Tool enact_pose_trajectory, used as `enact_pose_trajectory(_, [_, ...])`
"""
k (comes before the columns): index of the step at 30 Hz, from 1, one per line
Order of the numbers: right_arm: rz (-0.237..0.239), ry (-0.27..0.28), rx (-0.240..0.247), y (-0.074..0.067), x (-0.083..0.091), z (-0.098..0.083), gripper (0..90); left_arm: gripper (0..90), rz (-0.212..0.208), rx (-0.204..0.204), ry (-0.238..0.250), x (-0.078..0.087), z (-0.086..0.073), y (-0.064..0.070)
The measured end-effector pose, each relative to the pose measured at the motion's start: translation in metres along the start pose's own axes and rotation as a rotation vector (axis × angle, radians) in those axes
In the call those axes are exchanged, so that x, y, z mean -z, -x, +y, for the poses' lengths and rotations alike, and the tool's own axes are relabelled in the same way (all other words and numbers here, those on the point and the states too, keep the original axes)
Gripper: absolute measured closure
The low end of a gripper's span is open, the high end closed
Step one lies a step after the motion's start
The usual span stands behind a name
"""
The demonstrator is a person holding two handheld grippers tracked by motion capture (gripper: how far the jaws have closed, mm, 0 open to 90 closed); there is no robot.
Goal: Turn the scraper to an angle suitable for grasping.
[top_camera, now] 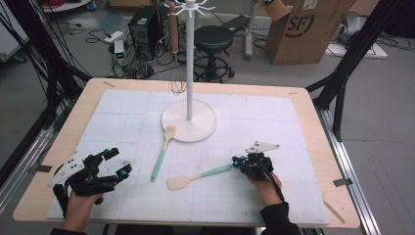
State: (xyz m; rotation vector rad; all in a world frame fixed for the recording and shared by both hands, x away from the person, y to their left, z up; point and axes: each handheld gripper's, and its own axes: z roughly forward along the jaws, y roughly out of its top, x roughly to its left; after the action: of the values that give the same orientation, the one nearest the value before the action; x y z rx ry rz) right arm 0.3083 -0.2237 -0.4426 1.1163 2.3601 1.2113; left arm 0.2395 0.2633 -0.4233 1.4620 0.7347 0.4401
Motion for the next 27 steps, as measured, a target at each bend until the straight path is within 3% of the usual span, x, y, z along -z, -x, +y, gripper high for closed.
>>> enact_pose_trajectory(5, [-0.043, 0.122, -0.049, 0.009, 0.030, -0.010, 87.4, 19.2, -0.006, -0.006, -0.008, -0.003, 0.000, 0.002])
enact_pose_trajectory(8, [-0.090, 0.224, -0.085, 0.015, 0.053, -0.023, 66.1, 19.2, -0.006, -0.005, -0.005, -0.004, 0.000, 0.002])
enact_pose_trajectory(10, [-0.113, 0.286, -0.109, 0.020, 0.067, -0.031, 57.6, 19.2, -0.009, -0.007, -0.004, -0.005, 0.001, 0.003])
enact_pose_trajectory(16, [-0.199, 0.328, -0.125, 0.027, 0.097, -0.042, 31.6, 19.0, -0.023, -0.003, 0.017, -0.007, 0.003, 0.005])
enact_pose_trajectory(23, [-0.162, 0.391, -0.097, 0.022, 0.119, -0.044, 27.7, 17.0, -0.058, -0.023, 0.009, -0.015, 0.008, 0.011])
enact_pose_trajectory(27, [-0.145, 0.391, -0.062, 0.016, 0.123, -0.042, 27.7, 17.0, -0.063, -0.019, 0.002, -0.020, 0.012, 0.012])
